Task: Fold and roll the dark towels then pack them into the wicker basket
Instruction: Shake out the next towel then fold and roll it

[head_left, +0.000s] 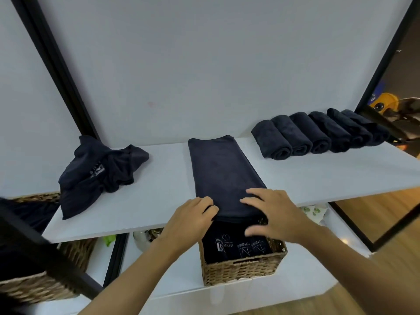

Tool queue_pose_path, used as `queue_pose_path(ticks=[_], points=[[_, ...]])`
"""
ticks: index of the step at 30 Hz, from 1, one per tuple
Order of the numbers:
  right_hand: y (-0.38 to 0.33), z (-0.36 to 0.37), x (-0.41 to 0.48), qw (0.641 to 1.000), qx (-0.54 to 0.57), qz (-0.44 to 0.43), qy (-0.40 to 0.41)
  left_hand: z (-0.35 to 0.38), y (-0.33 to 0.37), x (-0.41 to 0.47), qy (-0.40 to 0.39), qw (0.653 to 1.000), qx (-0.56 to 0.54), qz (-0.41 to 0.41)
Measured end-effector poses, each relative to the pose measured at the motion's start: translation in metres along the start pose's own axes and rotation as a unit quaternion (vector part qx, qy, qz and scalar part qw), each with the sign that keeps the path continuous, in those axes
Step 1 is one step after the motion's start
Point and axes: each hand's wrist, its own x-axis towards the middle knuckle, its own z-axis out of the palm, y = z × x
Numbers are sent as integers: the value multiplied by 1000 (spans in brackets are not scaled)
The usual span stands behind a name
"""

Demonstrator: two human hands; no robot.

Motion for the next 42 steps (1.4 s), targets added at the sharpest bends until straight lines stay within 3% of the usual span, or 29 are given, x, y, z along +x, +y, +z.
queue_pose_path(ticks=[2,5,7,10,13,17,20,22,25,27,29,31,33,36,39,42], points=[[-7,17,-6,995,-98,-12,-2,-8,5,5,-23,999,-16,-40],[-4,20,3,993,-77,-15,93,-22,-1,18,-96,981,-84,-145],[2,9,13,992,3,-9,125,-28,-8,27,-100,959,-168,-204],[16,-11,24,971,232,53,36,-30,-19,38,-111,927,-248,-258],[29,-22,36,943,325,75,-14,-26,-26,47,-120,899,-289,-306],[40,-18,47,947,302,107,-10,-18,-26,56,-89,860,-322,-386],[42,-14,45,983,159,34,86,-12,-20,56,-57,853,-293,-428],[46,-9,42,982,11,-77,172,-11,-17,55,-51,867,-248,-429],[51,-2,35,959,-84,-198,184,-9,-16,52,-33,890,-198,-409],[53,1,30,967,-66,-198,147,-8,-15,48,-13,930,-146,-338],[53,1,31,973,-66,-182,123,-3,-14,41,4,976,-59,-208],[51,0,36,976,-70,-169,114,0,-12,33,12,993,4,-113],[46,-1,40,977,-86,-166,102,2,-12,28,3,996,39,-81],[43,-5,44,984,-74,-148,64,3,-17,28,-17,995,68,-72],[44,-16,50,997,74,-32,-12,-5,-20,40,-48,993,20,-101],[46,-26,61,965,247,54,-67,-15,-22,53,-63,958,-143,-240]])
